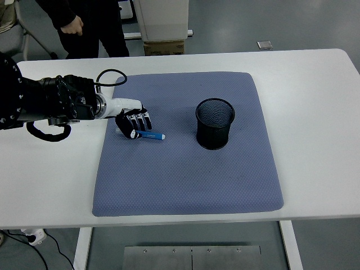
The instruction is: Left hand places marker in pen holder
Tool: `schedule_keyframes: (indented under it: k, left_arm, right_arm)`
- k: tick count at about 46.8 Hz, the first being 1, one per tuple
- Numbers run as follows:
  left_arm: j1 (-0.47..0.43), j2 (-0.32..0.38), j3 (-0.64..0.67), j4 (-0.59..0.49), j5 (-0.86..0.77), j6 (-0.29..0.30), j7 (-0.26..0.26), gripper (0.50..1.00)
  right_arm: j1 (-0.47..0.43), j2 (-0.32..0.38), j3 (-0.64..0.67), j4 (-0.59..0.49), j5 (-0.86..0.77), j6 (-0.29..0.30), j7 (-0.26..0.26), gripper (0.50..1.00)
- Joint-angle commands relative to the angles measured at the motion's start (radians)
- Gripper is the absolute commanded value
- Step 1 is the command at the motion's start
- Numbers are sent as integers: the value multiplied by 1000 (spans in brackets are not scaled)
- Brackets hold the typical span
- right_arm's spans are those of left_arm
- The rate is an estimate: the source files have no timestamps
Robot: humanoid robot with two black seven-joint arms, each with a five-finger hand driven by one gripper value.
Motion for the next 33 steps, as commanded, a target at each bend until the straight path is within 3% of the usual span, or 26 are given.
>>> schedule_keyframes:
  k: [1, 33]
  left_arm:
    - [0, 0, -1, 0, 0, 0, 0, 631]
    - [20, 0, 0, 0, 14, 39, -1, 619]
  right_arm:
    - [0, 0, 0, 0, 0, 1, 0, 1000]
    - [0, 0, 0, 0, 0, -1, 0, 1000]
